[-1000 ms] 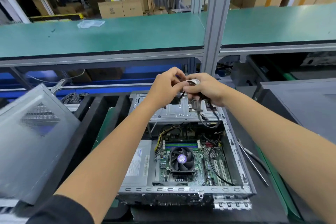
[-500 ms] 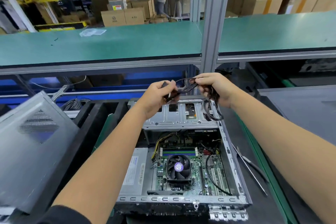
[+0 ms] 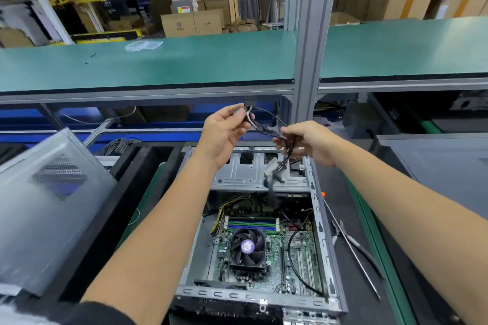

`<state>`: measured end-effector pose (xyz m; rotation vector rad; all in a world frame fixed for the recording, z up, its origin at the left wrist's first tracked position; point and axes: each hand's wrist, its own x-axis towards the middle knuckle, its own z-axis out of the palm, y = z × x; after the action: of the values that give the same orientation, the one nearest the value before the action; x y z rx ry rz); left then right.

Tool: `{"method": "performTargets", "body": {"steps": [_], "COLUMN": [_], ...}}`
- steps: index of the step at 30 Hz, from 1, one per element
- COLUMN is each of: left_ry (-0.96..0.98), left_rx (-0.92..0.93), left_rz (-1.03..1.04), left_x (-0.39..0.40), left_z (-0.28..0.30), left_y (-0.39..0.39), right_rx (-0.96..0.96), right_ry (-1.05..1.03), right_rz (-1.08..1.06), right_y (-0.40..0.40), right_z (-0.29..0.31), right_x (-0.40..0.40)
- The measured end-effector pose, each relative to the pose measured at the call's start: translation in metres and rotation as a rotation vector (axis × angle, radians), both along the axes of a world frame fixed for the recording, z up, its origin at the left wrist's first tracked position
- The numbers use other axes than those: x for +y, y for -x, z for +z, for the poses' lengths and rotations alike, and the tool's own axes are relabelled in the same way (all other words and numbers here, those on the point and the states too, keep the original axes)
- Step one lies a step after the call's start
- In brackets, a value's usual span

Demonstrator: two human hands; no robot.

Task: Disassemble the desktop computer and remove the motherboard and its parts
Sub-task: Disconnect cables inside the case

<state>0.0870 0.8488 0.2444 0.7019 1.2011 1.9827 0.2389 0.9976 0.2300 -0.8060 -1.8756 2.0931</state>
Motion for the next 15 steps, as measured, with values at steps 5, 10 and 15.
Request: {"method": "performTargets", "body": {"steps": [5, 10, 15], "left_ry": [0.008, 0.14, 0.127], "left_rx": [-0.061, 0.103, 0.194], "left_rz": [0.138, 0.146, 0.086], "left_x": [0.012, 0.025, 0.041], "left_z": [0.0, -0.003, 0.002], "left_y": [-0.011, -0.025, -0.038], "right_rx": [-0.149, -0.047, 0.096], "right_ry": [-0.336, -0.648, -0.566], "right_rz": [0.2, 0.265, 0.136], "right_y": [-0.007, -0.004, -0.006], "right_z": [-0.001, 0.005, 0.018], "right_x": [0.004, 0.0, -0.001]}}
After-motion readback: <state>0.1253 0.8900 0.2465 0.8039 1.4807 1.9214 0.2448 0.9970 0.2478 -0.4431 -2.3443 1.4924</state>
